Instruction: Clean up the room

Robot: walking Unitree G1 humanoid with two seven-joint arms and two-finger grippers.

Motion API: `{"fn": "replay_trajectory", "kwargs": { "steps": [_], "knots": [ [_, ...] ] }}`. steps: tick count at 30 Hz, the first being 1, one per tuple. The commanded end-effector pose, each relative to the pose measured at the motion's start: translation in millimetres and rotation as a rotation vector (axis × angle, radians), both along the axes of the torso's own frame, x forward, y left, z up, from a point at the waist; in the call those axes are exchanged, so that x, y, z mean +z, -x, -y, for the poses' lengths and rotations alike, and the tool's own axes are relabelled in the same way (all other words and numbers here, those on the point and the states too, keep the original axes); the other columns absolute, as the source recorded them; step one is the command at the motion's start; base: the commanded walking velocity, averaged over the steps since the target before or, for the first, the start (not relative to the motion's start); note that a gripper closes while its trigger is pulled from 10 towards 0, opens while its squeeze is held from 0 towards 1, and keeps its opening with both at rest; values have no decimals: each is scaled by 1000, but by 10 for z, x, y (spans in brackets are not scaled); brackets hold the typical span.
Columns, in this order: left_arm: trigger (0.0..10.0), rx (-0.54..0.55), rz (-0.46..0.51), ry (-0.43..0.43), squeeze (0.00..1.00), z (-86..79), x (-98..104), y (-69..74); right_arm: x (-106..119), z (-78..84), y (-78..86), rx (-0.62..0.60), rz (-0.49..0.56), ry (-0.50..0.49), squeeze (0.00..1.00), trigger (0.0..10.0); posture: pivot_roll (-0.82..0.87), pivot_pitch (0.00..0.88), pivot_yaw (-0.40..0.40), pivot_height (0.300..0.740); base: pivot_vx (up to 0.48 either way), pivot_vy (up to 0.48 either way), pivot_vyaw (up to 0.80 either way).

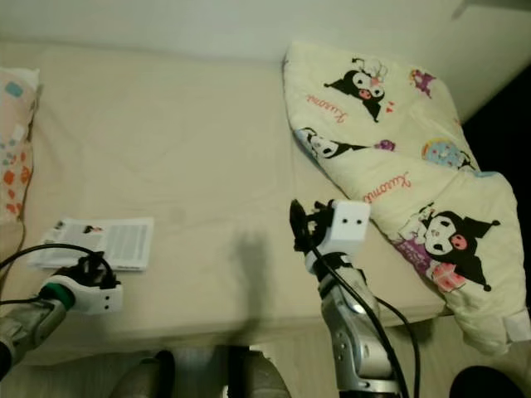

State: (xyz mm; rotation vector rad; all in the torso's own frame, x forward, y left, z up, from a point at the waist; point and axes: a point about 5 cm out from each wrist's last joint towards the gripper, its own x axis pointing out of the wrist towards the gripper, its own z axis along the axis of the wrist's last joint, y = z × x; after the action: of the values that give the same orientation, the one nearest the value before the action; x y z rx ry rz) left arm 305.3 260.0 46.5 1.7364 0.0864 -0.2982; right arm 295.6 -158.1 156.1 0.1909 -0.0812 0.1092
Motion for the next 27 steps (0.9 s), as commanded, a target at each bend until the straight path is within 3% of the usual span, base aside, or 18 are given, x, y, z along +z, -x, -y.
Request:
{"fn": "replay_trajectory", "kwargs": {
  "steps": [1,9,10,12,15,16,19,22,27],
  "knots": [
    [10000,-8,11,-1,1000,5,-41,40,-77,91,40,-38,-24,10,0,10000,-34,214,-46,740,0,0,0],
    [10000,-17,42,1,1000,32,-24,20,-81,88,26,-38,-22,11,0,10000,-26,211,-48,740,0,0,0],
    [10000,16,-24,78,0,68,-103,63,-75,74,17,-34,-19,11,0,10000,-23,210,-48,740,0,0,0],
    [10000,57,-123,192,0,129,-226,141,-68,61,4,-30,-16,10,0,10000,-24,210,-48,740,0,0,0],
    [10000,28,-140,177,0,166,-281,184,-65,66,-5,-32,-15,10,0,10000,-23,209,-49,740,0,0,0],
    [10000,-31,-122,98,0,183,-297,202,-68,69,-10,-32,-14,10,0,10000,-23,202,-48,740,0,0,0],
    [10000,-25,-99,98,0,163,-266,181,-61,68,-10,-33,-10,9,0,10000,-23,199,-47,740,0,0,0],
    [10000,11,18,204,0,88,16,4,-47,65,-32,-42,5,2,0,10000,-9,176,-28,740,0,0,0],
    [10000,-40,92,230,0,56,266,-91,-41,57,-49,-53,15,-9,0,10000,-2,157,-3,740,0,0,0]
  ]
}}
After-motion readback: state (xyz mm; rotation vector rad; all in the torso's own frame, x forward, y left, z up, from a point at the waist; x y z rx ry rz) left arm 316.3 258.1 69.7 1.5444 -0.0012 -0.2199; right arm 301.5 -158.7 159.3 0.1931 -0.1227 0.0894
